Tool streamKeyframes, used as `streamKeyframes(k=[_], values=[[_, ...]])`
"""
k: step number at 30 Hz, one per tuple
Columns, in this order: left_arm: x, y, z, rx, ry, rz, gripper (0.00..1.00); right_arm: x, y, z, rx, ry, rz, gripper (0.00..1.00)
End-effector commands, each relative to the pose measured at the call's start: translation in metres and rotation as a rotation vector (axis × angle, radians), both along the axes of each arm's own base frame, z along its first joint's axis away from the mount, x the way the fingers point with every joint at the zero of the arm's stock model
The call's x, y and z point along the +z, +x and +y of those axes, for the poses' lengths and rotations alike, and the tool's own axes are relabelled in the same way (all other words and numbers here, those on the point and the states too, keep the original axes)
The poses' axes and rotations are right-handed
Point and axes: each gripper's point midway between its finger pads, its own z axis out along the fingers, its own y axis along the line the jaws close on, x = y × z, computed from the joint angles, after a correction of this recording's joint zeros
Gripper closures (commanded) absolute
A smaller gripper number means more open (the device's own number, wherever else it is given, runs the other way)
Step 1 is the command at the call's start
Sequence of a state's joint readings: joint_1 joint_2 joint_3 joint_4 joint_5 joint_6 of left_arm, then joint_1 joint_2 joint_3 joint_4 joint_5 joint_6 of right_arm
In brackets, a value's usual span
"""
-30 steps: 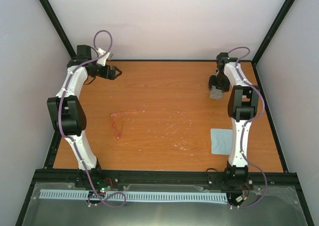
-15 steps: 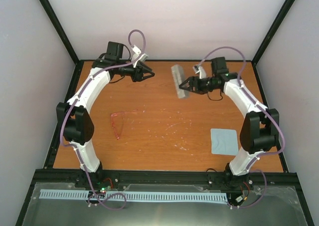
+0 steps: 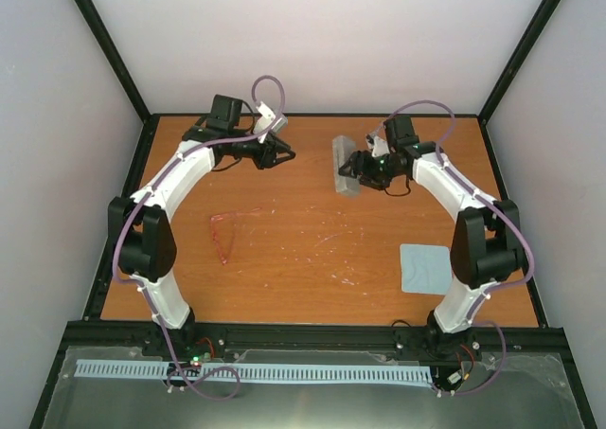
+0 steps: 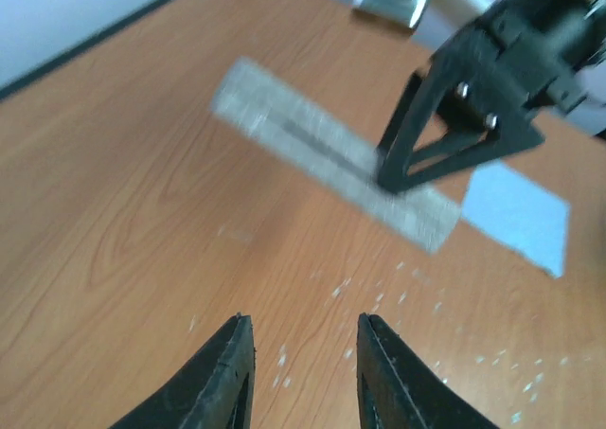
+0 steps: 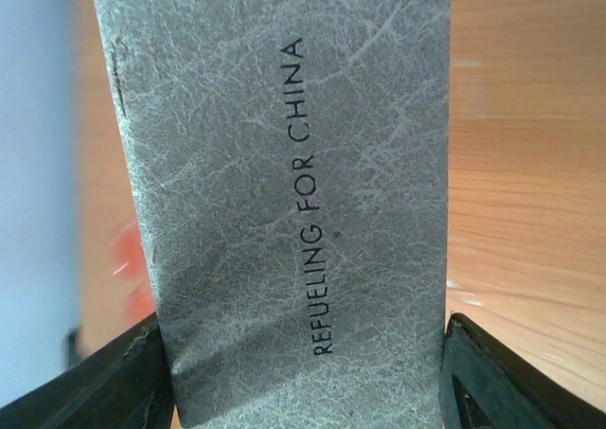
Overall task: Organize the sunglasses
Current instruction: Place the sunglasses case at the center of the board.
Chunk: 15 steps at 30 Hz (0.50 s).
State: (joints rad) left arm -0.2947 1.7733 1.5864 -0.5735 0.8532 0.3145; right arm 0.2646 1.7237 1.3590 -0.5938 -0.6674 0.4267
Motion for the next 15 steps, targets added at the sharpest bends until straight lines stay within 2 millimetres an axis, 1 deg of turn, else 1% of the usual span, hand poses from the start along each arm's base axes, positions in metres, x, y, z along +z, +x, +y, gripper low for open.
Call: streamKeyframes(k=[1, 3, 5, 8, 11, 13, 15], values=[[-0.041, 0.017, 0.023, 0.133, 0.191, -0.034, 0.71, -0.065, 0.001, -0.060, -0.369, -0.399, 0.254, 0.97], [-0.053, 0.021, 0.031, 0.171, 0.245, -0.030, 0.72, -0.083, -0.007, -0.065, -0.412, -0.483, 0.327, 0.97], [-0.059, 0.021, 0.036, 0.191, 0.271, -0.033, 0.72, -0.103, -0.014, -0.066, -0.444, -0.529, 0.401, 0.97], [-0.067, 0.022, 0.044, 0.220, 0.311, -0.044, 0.72, -0.124, -0.015, -0.069, -0.508, -0.567, 0.469, 0.97], [-0.074, 0.024, 0.051, 0.246, 0.351, -0.049, 0.72, -0.138, -0.012, -0.070, -0.586, -0.588, 0.539, 0.97], [-0.076, 0.024, 0.054, 0.257, 0.367, -0.054, 0.72, -0.142, -0.013, -0.069, -0.628, -0.614, 0.572, 0.97], [-0.077, 0.024, 0.055, 0.263, 0.373, -0.059, 0.70, -0.143, -0.014, -0.063, -0.641, -0.620, 0.578, 0.97]])
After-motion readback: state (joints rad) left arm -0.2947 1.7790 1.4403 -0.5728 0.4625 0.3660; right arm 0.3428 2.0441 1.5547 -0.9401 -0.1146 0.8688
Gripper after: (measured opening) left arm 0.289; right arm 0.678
